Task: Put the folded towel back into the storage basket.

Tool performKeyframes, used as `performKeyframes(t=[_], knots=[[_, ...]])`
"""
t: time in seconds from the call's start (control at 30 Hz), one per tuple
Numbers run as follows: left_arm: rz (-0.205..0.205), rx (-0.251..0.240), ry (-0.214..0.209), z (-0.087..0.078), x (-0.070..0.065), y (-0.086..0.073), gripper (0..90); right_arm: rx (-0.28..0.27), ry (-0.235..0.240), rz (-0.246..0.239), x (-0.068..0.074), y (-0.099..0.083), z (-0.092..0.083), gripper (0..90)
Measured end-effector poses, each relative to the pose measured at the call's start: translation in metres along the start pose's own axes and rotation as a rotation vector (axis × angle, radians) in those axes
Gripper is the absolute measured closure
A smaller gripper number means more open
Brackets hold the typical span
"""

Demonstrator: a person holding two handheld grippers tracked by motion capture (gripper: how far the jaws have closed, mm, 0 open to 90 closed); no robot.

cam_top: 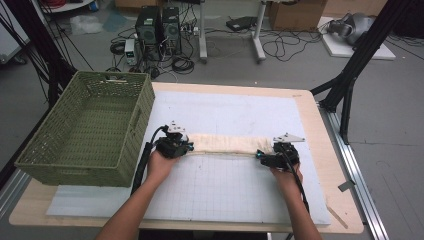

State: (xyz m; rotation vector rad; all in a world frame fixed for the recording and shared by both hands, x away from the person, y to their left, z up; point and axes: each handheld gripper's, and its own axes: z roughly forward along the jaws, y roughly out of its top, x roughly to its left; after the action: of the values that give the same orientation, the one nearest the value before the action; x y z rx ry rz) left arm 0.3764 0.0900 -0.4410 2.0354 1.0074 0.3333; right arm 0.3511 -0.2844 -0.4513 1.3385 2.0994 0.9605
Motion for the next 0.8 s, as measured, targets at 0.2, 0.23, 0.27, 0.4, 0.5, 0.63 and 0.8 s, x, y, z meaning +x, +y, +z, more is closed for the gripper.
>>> performKeyframes(t=[0.2,0.23,0.27,0.4,0.5,0.63,0.8], knots=[[0.005,0.0,-0.004,-0.0004,0.0,-0.0022,80.6,0.005,0.051,0.022,0.0009,-0.0008,-0.0012,45.8],[0.004,-0.001,-0.005,-0.0004,0.0003,-0.0032,80.6,0.004,0.061,0.027,0.0015,-0.0009,-0.0014,49.0],[0.0,-0.004,-0.006,-0.0001,0.0003,-0.0043,80.6,0.005,0.065,0.026,0.0024,-0.0011,-0.0018,52.0],[-0.001,-0.012,-0.009,-0.0003,0.0012,-0.0059,80.6,0.003,0.091,0.034,0.003,-0.0011,-0.0023,62.3],[0.007,-0.014,-0.013,-0.0003,0.0015,-0.0064,80.6,0.008,0.122,0.033,0.0049,-0.001,-0.003,74.4],[-0.002,-0.032,-0.016,-0.0006,0.0024,-0.0095,80.5,0.005,0.113,0.003,0.0076,-0.0005,-0.0035,76.9],[0.001,-0.038,-0.012,-0.0019,0.0028,-0.0088,80.6,-0.001,0.11,-0.015,0.0076,-0.0005,-0.0042,78.3]])
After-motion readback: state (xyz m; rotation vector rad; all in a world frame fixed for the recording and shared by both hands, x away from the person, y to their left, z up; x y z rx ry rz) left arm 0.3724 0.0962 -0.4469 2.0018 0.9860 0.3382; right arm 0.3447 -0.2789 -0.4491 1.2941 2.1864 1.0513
